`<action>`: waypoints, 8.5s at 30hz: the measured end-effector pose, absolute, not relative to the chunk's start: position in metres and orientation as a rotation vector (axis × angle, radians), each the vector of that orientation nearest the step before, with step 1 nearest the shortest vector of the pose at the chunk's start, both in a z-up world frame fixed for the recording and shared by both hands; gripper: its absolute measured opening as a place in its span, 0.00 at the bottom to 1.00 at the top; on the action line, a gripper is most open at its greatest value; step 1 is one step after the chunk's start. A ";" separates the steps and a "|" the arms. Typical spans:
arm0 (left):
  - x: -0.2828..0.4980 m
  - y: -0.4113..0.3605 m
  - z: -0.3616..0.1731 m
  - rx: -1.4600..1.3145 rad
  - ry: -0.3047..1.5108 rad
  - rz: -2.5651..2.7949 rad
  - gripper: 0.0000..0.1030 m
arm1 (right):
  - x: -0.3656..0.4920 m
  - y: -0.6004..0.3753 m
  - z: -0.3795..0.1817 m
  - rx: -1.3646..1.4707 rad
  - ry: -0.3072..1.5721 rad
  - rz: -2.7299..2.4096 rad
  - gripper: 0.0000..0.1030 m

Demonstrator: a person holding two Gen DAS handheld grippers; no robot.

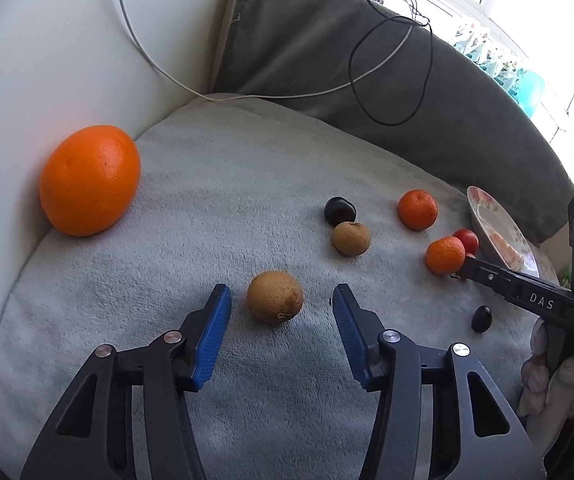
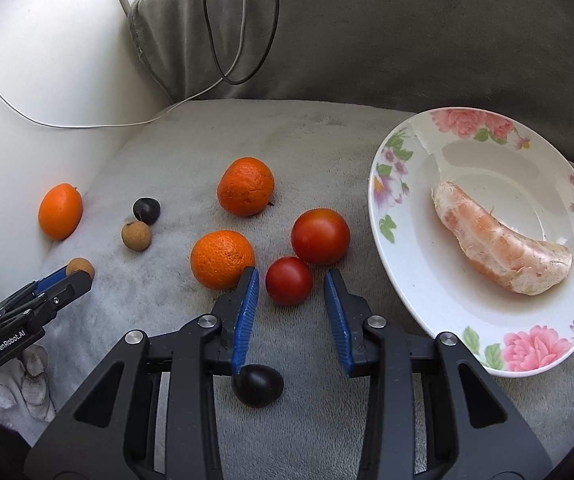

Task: Organize fruits

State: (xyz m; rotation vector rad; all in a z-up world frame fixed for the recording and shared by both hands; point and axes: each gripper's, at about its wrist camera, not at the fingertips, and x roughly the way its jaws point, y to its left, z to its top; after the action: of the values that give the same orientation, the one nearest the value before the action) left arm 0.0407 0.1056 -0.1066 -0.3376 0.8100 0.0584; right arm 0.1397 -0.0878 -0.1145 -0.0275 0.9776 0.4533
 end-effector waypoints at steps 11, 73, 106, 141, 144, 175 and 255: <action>0.044 0.106 -0.110 -0.336 0.814 0.059 0.28 | 0.141 -0.082 -0.117 -0.058 0.973 0.439 0.24; 0.100 -0.035 -0.041 -0.215 0.683 -0.273 0.25 | 0.132 -0.231 -0.044 0.127 0.757 0.281 0.24; 0.147 -0.101 -0.054 -0.140 0.749 -0.372 0.25 | 0.185 -0.255 -0.071 0.164 0.821 0.256 0.24; 0.106 -0.082 -0.037 -0.148 0.674 -0.357 0.78 | 0.151 -0.256 -0.037 0.161 0.706 0.200 0.98; 0.098 -0.076 -0.036 -0.139 0.667 -0.348 0.78 | 0.146 -0.255 -0.033 0.164 0.693 0.209 0.98; 0.044 0.060 -0.050 -0.198 0.670 -0.052 0.77 | 0.086 -0.189 -0.040 0.074 0.718 0.437 0.98; 0.088 0.048 -0.085 -0.229 0.766 -0.040 0.26 | 0.079 -0.115 -0.077 -0.144 0.863 0.559 0.21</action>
State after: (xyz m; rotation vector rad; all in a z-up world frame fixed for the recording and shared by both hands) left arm 0.0877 0.0479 -0.0847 -0.2289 0.7659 -0.0404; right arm 0.0792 -0.1150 -0.0766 -0.1436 0.8627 0.5591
